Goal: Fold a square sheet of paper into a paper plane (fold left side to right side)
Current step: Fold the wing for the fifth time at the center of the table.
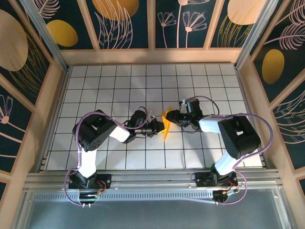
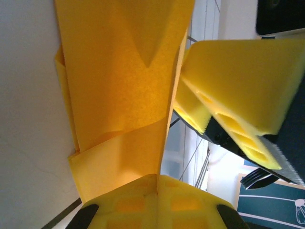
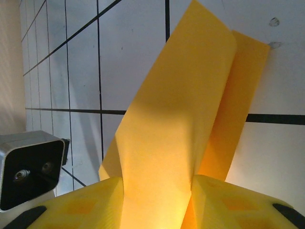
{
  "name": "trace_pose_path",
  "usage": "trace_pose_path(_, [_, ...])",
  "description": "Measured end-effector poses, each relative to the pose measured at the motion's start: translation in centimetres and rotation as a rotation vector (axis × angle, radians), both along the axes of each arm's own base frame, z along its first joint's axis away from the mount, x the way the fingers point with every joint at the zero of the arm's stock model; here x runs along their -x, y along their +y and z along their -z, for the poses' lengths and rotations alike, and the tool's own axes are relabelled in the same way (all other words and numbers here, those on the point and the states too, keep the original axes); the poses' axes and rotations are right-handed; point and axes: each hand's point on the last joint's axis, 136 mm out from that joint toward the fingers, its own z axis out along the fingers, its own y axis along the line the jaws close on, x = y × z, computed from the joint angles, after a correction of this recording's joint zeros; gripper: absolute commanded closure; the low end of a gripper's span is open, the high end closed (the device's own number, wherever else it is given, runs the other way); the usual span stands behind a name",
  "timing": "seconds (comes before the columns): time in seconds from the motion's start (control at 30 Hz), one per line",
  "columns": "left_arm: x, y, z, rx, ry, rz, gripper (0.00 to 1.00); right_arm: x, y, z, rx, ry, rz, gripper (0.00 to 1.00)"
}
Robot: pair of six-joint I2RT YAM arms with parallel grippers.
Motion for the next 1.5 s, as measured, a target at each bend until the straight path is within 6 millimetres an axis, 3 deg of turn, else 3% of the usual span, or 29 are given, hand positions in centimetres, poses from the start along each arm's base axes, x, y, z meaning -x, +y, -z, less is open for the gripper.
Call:
trace_pose_path(0.67, [0.2, -0.1, 0.7, 0.016, 0.036, -0.002, 1.00, -0.1, 0.2, 1.4, 0.026, 0.028, 0.005, 0.58])
trace_pose_path(1.1, [0.3, 0.0, 0.9, 0.017, 0.041, -0.005, 0.74, -0.3, 0.3, 1.6, 0.049, 0.050, 0.009, 0.59])
trace_pose_path(1.27, [-0.3, 0.5, -0.1, 0.013, 0.021, -0.013, 0.65, -0.3, 0.3, 1.7, 0.050, 0.050, 0.010, 0.59])
trace_pose_path(1.4, [-1.3, 1.4, -1.3, 0.008, -0.011, -0.036, 0.61, -0.3, 0.3, 1.7, 0.050, 0.049, 0.010, 0.59])
trace_pose_path(1.5, [-1.8, 1.9, -1.1, -0.010, -0.012, -0.046, 0.61, -0.3, 0.3, 1.7, 0.053, 0.051, 0.011, 0.59])
